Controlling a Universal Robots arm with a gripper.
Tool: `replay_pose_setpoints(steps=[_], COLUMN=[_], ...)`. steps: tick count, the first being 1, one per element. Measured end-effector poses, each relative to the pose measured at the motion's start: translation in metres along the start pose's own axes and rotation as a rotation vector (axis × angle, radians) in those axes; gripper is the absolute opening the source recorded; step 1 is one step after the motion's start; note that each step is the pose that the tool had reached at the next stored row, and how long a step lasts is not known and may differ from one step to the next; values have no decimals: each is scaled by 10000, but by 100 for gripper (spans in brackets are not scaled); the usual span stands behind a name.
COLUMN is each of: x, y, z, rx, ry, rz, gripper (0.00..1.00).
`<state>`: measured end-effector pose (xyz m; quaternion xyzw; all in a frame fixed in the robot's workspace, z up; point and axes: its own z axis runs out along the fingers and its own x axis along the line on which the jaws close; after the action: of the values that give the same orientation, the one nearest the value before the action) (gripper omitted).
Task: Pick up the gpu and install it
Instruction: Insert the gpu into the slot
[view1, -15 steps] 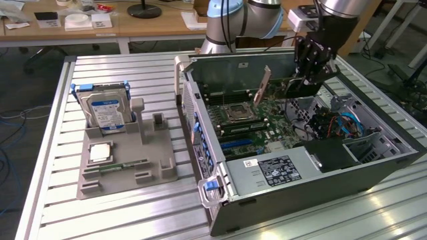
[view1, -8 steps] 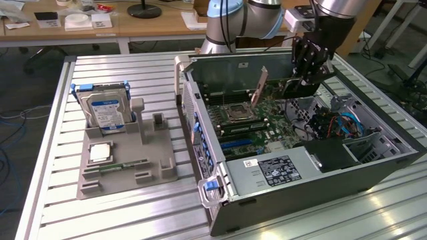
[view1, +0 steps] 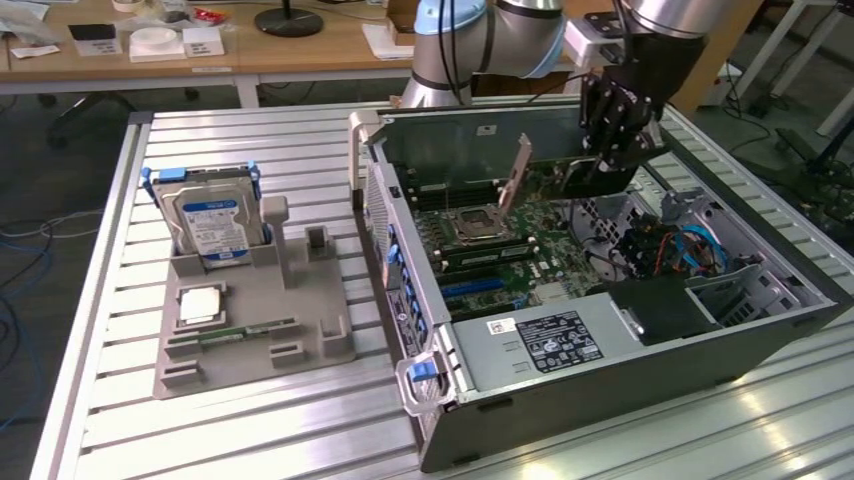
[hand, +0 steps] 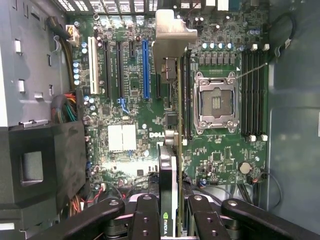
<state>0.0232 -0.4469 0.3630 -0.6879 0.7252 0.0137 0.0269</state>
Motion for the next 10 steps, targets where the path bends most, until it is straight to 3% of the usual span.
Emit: replay_pose_setpoints(steps=[10], x=[6], y=[40], z=[66], rx=[0], ry=[1], rz=[-1], gripper=[27])
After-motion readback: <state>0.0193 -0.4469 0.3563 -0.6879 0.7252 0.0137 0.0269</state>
